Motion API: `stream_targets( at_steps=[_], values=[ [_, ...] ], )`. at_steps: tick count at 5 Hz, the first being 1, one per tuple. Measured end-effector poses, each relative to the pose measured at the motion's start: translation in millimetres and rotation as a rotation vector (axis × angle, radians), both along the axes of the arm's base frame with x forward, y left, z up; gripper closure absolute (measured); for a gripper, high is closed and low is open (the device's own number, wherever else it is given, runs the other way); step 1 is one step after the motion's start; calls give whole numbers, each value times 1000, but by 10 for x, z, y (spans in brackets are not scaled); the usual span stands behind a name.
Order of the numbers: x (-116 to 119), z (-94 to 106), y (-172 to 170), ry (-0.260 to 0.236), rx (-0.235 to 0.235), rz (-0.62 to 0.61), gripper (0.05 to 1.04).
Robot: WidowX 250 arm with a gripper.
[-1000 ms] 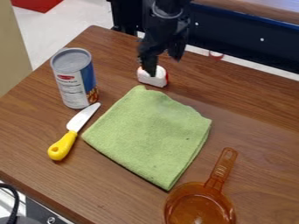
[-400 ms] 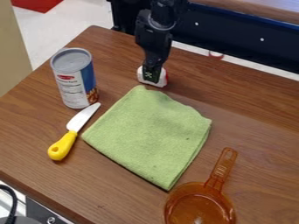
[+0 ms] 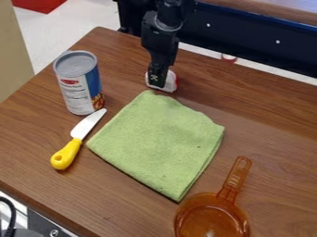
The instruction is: Move an object to the left side of the green cloth
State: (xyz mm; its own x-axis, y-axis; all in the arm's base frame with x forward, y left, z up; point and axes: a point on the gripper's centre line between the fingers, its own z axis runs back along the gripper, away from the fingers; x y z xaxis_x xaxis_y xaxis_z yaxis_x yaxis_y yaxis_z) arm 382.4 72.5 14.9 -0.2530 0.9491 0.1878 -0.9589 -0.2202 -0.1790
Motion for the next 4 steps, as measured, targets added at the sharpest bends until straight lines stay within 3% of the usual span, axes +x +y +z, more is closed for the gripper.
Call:
stream_targets(
  at_steps=[1,2,3,4],
  values=[
    [-8,-127,-14,46,-9,-4,84],
    [3,-158,-8,48,-20,-10,131],
    [54,-148,-7,48,-17,-57,403],
    [75,-131,-4,53,-20,-114,489]
  ],
)
